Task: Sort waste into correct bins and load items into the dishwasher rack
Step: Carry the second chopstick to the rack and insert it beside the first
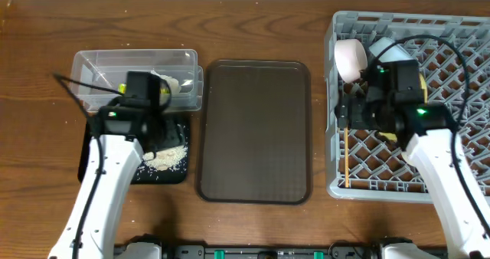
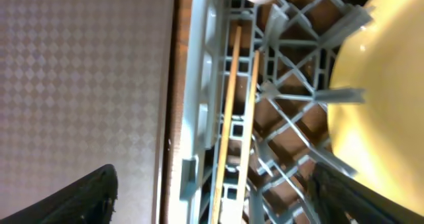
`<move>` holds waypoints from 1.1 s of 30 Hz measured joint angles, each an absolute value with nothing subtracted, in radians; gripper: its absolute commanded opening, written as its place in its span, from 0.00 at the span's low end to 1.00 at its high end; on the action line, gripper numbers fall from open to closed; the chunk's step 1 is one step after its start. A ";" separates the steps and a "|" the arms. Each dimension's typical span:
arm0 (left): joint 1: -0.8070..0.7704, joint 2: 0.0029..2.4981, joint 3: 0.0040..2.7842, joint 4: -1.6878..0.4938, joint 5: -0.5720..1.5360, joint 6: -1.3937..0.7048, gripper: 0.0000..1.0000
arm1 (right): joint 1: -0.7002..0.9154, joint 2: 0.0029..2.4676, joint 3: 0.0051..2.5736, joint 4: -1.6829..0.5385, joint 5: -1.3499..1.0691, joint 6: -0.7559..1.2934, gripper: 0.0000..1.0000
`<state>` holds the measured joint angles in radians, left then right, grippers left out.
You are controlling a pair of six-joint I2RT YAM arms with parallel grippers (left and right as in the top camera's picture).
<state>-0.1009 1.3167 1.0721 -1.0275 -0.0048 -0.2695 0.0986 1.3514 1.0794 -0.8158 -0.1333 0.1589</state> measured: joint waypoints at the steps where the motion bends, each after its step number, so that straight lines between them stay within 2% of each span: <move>1: -0.116 1.317 1.072 -1.053 -0.002 -0.260 0.79 | 0.087 1.338 1.079 -0.830 -0.140 0.159 0.96; 10: -0.132 1.281 1.061 -1.159 -0.002 -0.235 0.79 | 0.056 1.190 1.063 -0.902 -0.147 0.156 0.99; 19: -0.132 0.919 0.975 -1.103 -0.003 -0.235 0.79 | 0.056 0.893 0.841 -0.871 -0.118 0.186 0.99; 20: -0.132 0.873 0.966 -1.094 -0.003 -0.235 0.96 | 0.056 0.838 0.804 -0.858 -0.111 0.190 0.99; 26: -0.132 0.670 0.942 -1.068 -0.004 -0.239 0.96 | 0.054 0.602 0.687 -0.853 -0.060 0.199 0.99; 33: -0.132 0.636 0.941 -1.038 -0.004 -0.239 0.97 | 0.054 0.549 0.672 -0.878 -0.032 0.201 0.99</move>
<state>-0.1322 0.6361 0.9409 -1.0382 -0.0036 -0.2386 0.0544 0.5488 0.6720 -0.8780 -0.0322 0.2012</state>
